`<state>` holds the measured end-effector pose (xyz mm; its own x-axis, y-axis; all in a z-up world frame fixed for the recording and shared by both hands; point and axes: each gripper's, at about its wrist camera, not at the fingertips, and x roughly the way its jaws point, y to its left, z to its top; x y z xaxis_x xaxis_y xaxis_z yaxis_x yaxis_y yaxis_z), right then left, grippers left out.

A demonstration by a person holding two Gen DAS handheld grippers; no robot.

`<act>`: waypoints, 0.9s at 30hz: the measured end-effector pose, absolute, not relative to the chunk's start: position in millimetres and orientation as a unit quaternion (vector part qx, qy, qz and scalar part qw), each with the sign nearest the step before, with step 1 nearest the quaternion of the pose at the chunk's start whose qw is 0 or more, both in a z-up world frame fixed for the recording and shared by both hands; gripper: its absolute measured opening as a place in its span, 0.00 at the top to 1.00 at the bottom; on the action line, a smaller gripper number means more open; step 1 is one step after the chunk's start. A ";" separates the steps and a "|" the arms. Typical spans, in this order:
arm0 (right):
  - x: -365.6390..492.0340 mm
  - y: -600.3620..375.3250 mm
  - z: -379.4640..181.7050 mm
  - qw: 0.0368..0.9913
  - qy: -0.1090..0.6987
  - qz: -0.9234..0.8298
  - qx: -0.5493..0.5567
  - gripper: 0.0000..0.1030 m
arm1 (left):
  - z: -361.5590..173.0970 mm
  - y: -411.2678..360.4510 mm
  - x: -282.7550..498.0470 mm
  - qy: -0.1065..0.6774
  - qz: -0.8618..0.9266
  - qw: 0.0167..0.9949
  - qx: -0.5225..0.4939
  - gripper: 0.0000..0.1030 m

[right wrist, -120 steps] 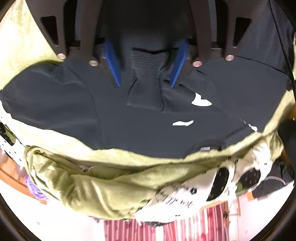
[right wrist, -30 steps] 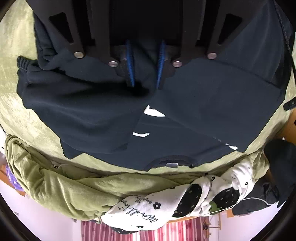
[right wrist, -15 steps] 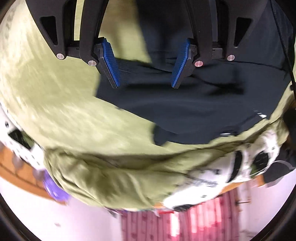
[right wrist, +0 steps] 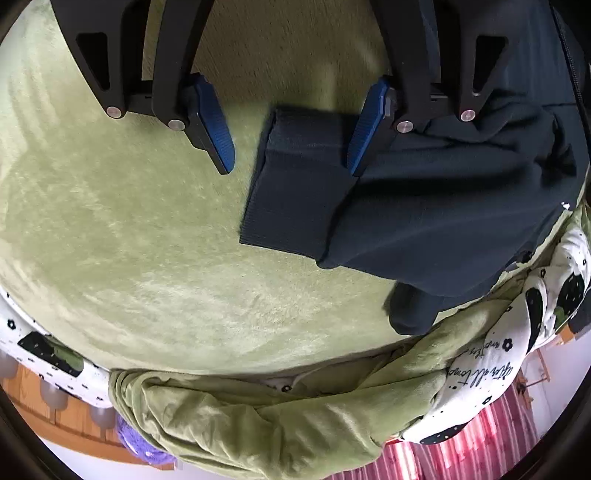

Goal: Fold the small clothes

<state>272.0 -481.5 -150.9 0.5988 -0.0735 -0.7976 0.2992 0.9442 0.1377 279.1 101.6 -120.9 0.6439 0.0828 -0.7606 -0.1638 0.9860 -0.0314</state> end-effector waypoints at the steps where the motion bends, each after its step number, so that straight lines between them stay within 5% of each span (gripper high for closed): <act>1: 274.9 -482.4 -153.0 0.884 0.437 -0.105 0.133 0.39 | -122.1 101.8 279.4 0.418 0.070 0.905 -0.049 0.39; 4: 282.4 -481.9 -155.9 0.883 0.439 -0.102 0.127 0.49 | -124.8 102.0 280.7 0.421 0.072 0.903 -0.048 0.39; 6: 286.1 -478.4 -155.7 0.886 0.439 -0.087 0.120 0.73 | -125.6 101.3 280.9 0.422 0.073 0.903 -0.046 0.39; 8: 286.6 -477.1 -155.9 0.887 0.439 -0.065 0.128 0.80 | -125.6 100.7 280.0 0.422 0.072 0.903 -0.046 0.39; 15: 275.6 -458.4 -120.2 0.907 0.405 -0.075 0.090 0.82 | -115.7 102.2 272.7 0.414 0.068 0.906 -0.052 0.39; 27: 266.0 -313.5 24.6 0.950 0.308 -0.008 0.056 0.82 | -85.6 129.1 250.0 0.391 0.068 0.917 -0.047 0.39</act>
<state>266.0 -313.5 24.6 0.8096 0.0196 -0.5866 0.0489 0.9937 0.1007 250.0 129.1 -85.6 0.6846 0.0887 -0.7235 -0.1624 0.9862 -0.0327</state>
